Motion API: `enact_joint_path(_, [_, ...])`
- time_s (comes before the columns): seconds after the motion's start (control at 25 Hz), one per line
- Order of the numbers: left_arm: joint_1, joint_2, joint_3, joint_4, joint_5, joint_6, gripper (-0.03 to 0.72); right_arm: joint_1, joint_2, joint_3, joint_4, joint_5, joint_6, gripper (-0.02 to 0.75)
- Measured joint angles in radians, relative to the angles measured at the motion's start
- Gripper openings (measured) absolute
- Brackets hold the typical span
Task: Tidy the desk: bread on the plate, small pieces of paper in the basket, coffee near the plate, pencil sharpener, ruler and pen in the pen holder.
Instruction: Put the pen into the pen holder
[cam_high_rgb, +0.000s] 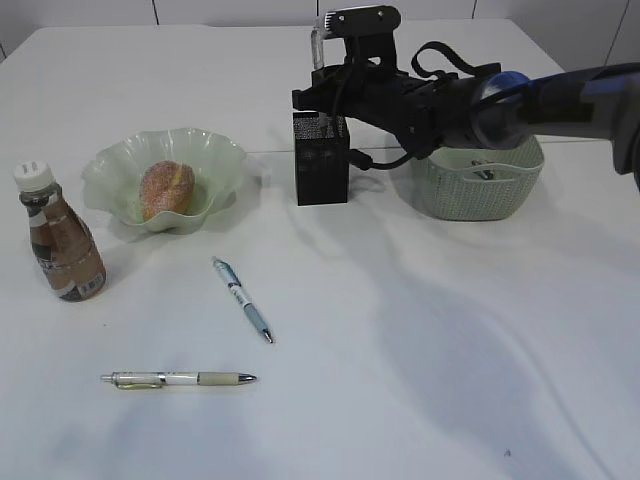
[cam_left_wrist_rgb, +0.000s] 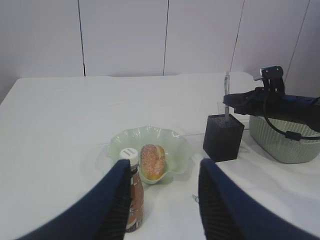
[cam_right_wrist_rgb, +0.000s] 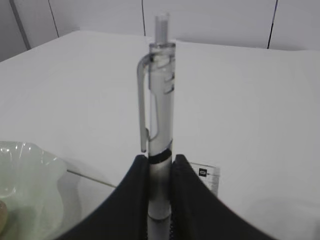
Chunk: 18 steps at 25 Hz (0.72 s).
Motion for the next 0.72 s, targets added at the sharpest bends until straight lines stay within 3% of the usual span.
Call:
enact_joint_path(0.4, [0.000,0.000,0.000,0.000,0.000,0.000,0.312,0.000,0.000,0.000,0.002,0.038,0.000,0.117])
enact_joint_path(0.72, [0.000,0.000,0.000,0.000,0.000,0.000,0.312,0.000,0.000,0.000,-0.039,0.056,-0.002,0.196])
